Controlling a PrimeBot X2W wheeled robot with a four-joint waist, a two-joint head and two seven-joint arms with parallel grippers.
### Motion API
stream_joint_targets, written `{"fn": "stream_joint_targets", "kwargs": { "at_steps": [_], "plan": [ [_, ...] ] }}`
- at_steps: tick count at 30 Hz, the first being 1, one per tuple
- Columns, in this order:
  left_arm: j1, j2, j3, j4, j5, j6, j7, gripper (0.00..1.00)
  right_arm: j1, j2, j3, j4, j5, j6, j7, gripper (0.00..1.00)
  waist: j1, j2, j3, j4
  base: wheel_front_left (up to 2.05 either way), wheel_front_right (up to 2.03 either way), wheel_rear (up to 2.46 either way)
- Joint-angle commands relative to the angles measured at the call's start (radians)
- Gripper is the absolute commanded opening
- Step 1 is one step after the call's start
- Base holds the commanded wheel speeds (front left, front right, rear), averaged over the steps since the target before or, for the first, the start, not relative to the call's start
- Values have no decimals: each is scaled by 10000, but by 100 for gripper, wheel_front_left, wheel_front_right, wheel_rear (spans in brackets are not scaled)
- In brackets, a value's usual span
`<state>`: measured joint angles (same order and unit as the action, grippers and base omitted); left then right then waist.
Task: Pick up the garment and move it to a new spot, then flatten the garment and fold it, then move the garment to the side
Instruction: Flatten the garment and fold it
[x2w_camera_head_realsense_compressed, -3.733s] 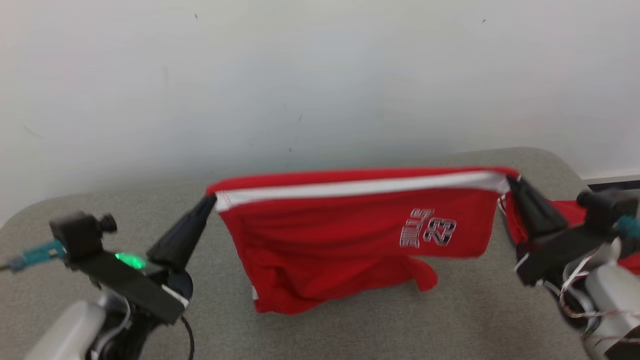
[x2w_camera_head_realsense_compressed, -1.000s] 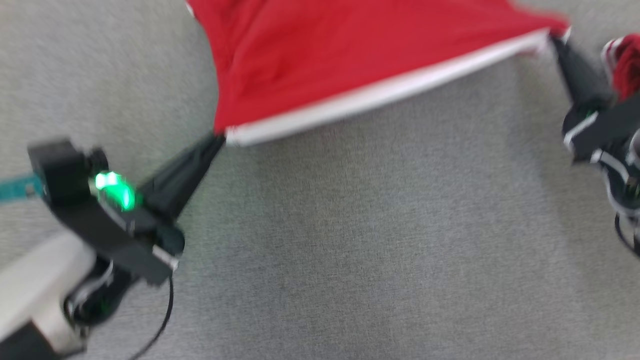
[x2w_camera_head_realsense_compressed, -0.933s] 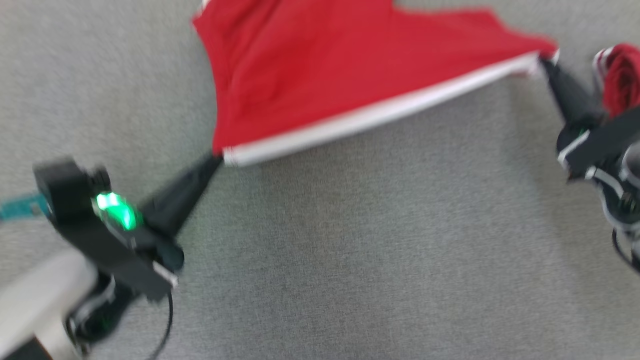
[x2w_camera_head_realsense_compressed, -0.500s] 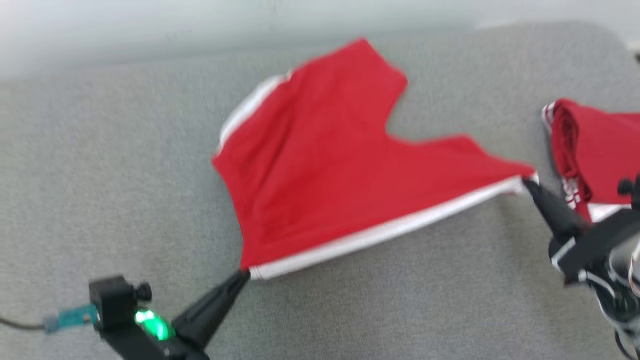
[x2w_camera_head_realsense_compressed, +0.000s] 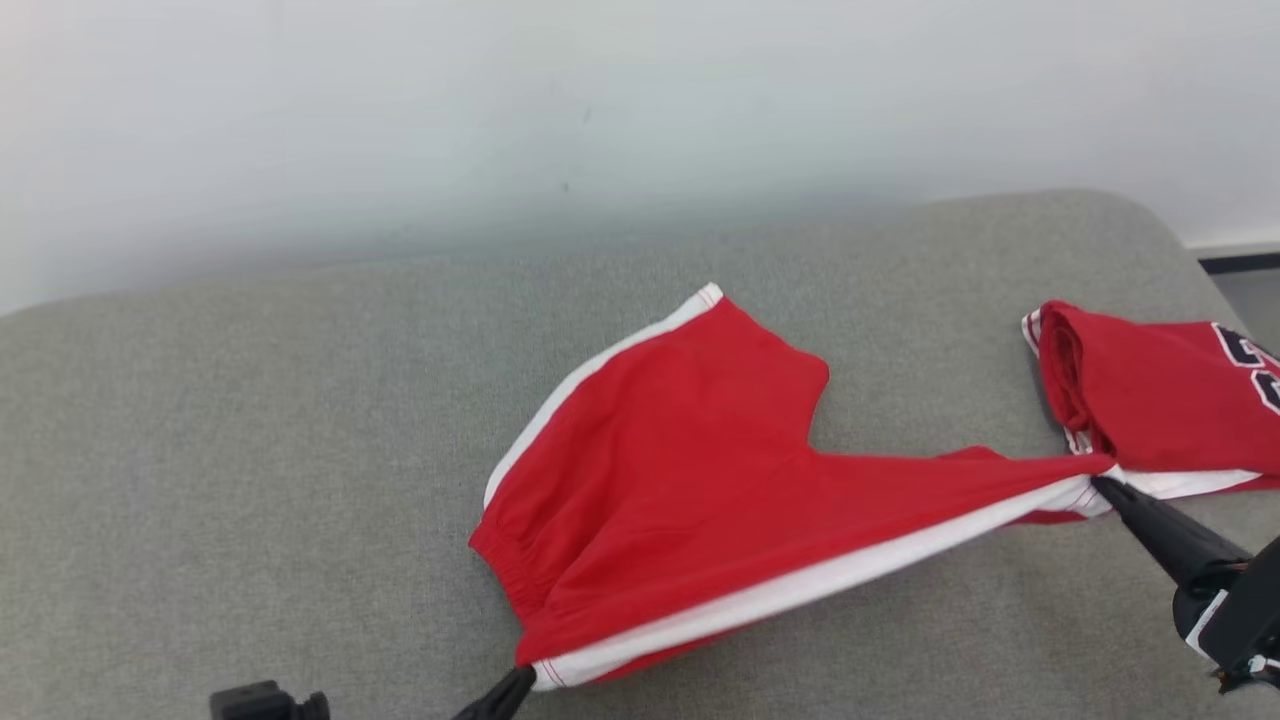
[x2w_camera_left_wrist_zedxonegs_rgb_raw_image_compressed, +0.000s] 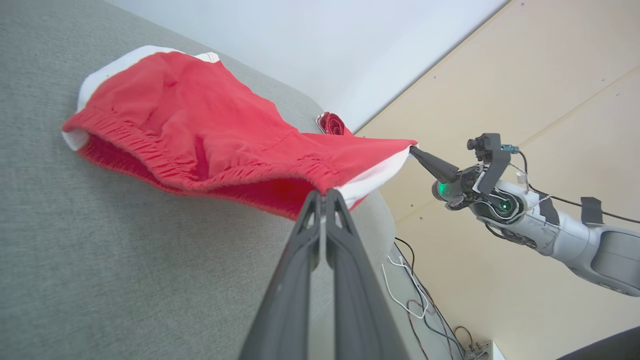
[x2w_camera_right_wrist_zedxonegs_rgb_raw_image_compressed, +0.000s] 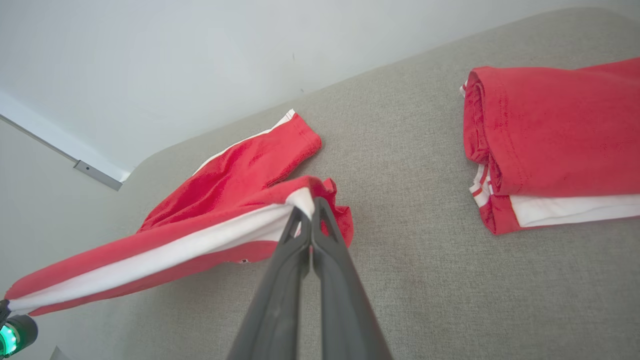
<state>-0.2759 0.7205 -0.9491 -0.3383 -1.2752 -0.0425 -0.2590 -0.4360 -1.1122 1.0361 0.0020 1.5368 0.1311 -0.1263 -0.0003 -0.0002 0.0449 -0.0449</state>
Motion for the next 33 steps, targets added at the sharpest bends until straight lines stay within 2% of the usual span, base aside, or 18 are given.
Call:
{"fn": "stream_joint_targets", "kwargs": {
  "at_steps": [1, 5, 6, 13, 17, 23, 33],
  "plan": [
    [87, -60, -43, 113, -205, -32, 120, 0, 6, 51, 78, 206, 92, -7, 292, 0, 3, 2, -210, -7, 0, 0, 0],
    [-352, -648, -51, 570, -691, -221, 370, 0, -776, 920, 138, 851, 248, -4, 1322, 0, 3, 2, 101, 94, 0, 0, 0],
    [-352, -648, -51, 570, -691, -221, 370, 0, -776, 920, 138, 851, 248, -4, 1322, 0, 3, 2, 101, 94, 0, 0, 0],
    [-1444, -1747, 410, 1772, -1470, -687, 509, 0, -2721, 2594, -170, 3211, -49, -2, 2046, 0, 3, 2, 1230, 680, 0, 0, 0],
    [-2127, -2174, 830, 2350, -1539, -819, 354, 0, -3725, 3240, -336, 4227, -277, -2, 2183, 0, 3, 2, 1876, 1068, 0, 0, 0],
    [-2658, -2683, 1327, 2944, -1705, -878, 140, 0, -5039, 3899, -364, 5422, -882, -2, 2121, 0, 3, 2, 2551, 1547, 0, 0, 0],
    [-3276, -2997, 1536, 3178, -1587, -887, 28, 0, -6786, 4622, 18, 6677, -1603, -2, 2341, 0, 3, 2, 3506, 2167, 0, 0, 0]
  ]
}}
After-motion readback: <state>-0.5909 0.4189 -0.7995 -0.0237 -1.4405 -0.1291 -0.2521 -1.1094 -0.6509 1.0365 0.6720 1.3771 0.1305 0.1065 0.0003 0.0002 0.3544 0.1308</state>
